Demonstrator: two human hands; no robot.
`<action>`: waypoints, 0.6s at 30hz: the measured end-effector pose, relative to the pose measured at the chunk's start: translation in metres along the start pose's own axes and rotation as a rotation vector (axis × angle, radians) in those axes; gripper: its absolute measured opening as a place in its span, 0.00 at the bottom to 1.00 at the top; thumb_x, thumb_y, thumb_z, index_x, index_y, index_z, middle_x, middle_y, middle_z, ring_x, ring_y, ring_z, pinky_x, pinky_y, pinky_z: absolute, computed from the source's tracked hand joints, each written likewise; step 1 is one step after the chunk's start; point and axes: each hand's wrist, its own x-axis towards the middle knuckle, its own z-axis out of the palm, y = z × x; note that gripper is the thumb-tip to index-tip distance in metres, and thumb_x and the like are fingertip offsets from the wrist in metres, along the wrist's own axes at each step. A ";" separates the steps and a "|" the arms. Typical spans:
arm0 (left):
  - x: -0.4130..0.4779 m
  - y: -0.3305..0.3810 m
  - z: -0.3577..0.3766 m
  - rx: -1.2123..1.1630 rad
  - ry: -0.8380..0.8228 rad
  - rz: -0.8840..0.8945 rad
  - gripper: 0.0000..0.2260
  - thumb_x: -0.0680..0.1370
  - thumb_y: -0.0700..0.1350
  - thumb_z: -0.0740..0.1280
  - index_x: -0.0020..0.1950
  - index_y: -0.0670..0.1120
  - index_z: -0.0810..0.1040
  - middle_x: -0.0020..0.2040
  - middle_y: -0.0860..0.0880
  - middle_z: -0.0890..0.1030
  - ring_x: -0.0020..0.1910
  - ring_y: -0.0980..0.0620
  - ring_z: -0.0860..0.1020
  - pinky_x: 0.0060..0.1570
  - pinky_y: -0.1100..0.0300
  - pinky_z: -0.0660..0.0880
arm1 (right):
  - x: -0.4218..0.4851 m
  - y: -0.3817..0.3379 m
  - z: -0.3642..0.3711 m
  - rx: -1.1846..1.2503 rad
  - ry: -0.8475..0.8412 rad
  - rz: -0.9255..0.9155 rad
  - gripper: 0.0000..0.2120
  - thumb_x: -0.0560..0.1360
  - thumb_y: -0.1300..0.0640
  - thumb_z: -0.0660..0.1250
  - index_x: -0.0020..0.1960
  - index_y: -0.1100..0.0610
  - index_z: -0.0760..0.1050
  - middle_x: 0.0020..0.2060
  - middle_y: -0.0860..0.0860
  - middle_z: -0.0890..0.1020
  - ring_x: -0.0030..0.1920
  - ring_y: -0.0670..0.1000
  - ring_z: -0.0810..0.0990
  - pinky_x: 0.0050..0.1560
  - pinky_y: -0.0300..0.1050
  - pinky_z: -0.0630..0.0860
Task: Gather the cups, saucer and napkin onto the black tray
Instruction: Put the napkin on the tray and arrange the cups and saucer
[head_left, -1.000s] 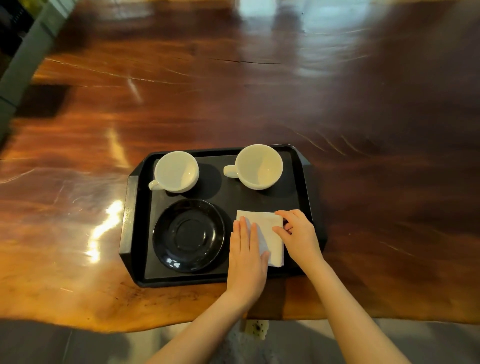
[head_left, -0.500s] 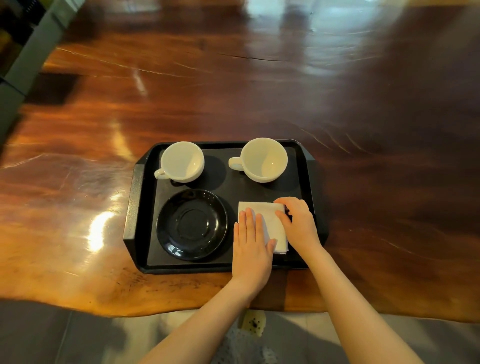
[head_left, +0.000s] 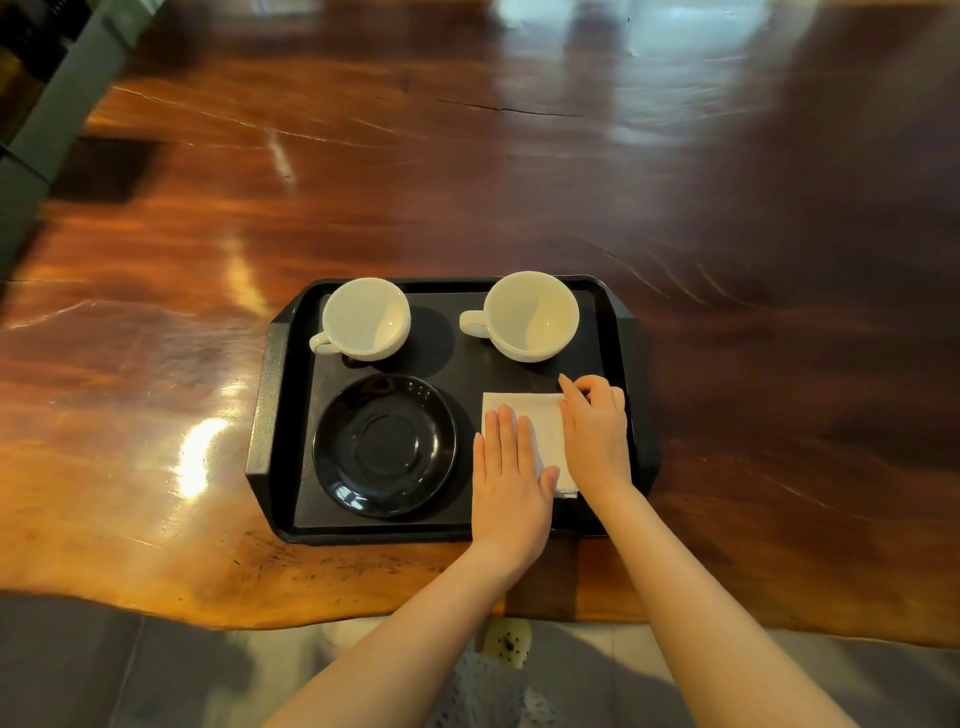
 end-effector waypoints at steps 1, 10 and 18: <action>0.000 0.000 0.001 -0.003 0.003 -0.002 0.30 0.81 0.56 0.48 0.75 0.45 0.37 0.74 0.46 0.32 0.73 0.47 0.32 0.70 0.51 0.31 | 0.001 0.000 0.001 0.011 0.010 0.010 0.13 0.79 0.55 0.60 0.62 0.55 0.72 0.56 0.52 0.75 0.51 0.44 0.70 0.44 0.30 0.67; 0.007 0.005 0.003 0.002 0.026 -0.007 0.29 0.81 0.55 0.49 0.76 0.44 0.40 0.77 0.43 0.38 0.73 0.46 0.33 0.71 0.50 0.33 | 0.011 0.002 0.001 0.017 0.022 -0.054 0.13 0.78 0.57 0.60 0.61 0.59 0.72 0.55 0.54 0.75 0.52 0.49 0.71 0.50 0.39 0.73; 0.008 0.008 0.003 0.012 0.032 -0.018 0.29 0.81 0.53 0.50 0.76 0.43 0.42 0.77 0.41 0.41 0.74 0.46 0.34 0.71 0.51 0.33 | 0.010 0.001 -0.002 0.055 0.000 -0.061 0.17 0.79 0.58 0.59 0.67 0.61 0.69 0.57 0.57 0.74 0.56 0.52 0.73 0.49 0.33 0.68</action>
